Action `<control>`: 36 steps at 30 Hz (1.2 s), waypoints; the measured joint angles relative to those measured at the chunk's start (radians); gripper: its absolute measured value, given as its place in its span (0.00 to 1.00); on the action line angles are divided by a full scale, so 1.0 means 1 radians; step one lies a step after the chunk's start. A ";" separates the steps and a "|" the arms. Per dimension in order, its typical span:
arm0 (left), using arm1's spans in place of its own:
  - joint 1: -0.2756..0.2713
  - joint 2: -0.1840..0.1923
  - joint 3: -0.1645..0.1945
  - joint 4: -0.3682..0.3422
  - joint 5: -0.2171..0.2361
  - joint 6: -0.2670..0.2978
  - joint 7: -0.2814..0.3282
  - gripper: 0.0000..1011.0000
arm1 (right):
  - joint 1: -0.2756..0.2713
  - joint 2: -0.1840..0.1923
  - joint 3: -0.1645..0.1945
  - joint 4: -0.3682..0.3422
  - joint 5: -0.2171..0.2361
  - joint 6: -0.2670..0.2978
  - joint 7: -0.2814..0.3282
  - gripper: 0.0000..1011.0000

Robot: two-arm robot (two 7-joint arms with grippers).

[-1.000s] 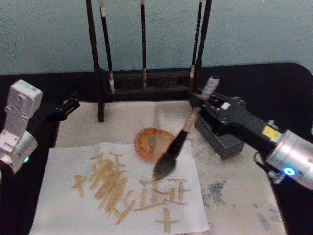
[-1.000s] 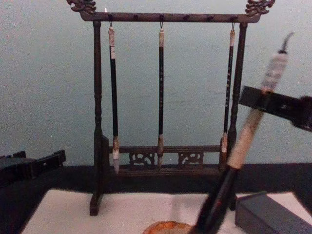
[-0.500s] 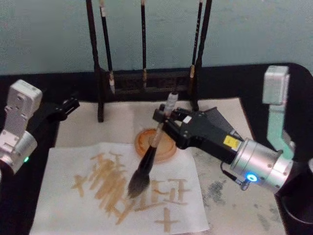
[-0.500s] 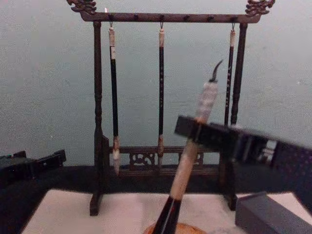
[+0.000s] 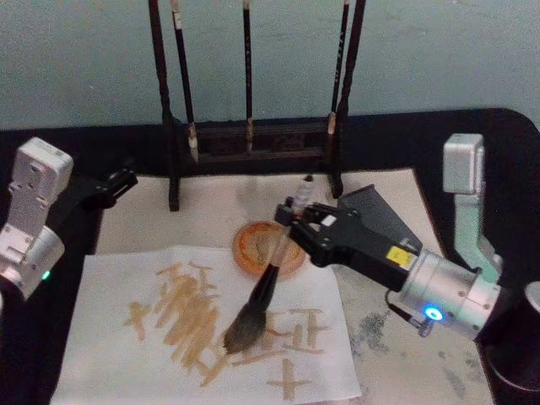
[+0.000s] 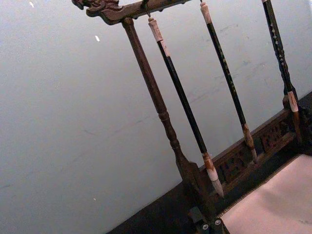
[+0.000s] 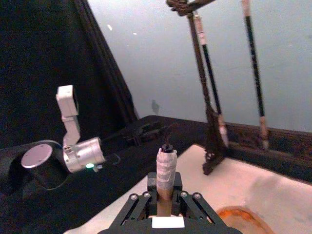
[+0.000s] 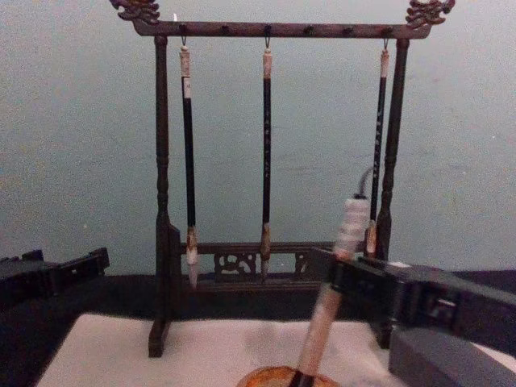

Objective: Pick up the brush from the inkstone, write on the paper, then place the brush back to its original position.

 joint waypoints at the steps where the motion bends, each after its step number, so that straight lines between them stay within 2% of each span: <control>1: 0.000 0.000 0.000 0.000 0.000 0.000 0.000 0.99 | -0.003 0.003 0.004 0.001 0.002 -0.001 0.000 0.17; 12: 0.000 0.000 0.000 0.000 0.000 0.000 0.000 0.99 | -0.066 0.056 0.078 -0.026 0.036 -0.027 -0.004 0.17; 17: 0.000 0.000 0.000 0.000 0.000 0.000 0.000 0.99 | -0.101 0.086 0.114 -0.061 0.048 -0.038 -0.007 0.17; 26: 0.000 0.000 0.000 0.000 0.000 0.000 0.000 0.99 | -0.145 0.118 0.165 -0.127 0.072 -0.059 -0.004 0.17; 31: 0.000 0.000 0.000 0.000 0.000 0.000 0.000 0.99 | -0.148 0.120 0.167 -0.162 0.079 -0.064 0.009 0.17; 35: 0.000 0.000 0.000 0.000 0.000 0.000 0.000 0.99 | -0.132 0.110 0.145 -0.185 0.077 -0.062 0.018 0.17; 36: 0.000 0.000 0.000 0.000 0.000 0.000 0.000 0.99 | -0.122 0.103 0.130 -0.190 0.073 -0.060 0.022 0.17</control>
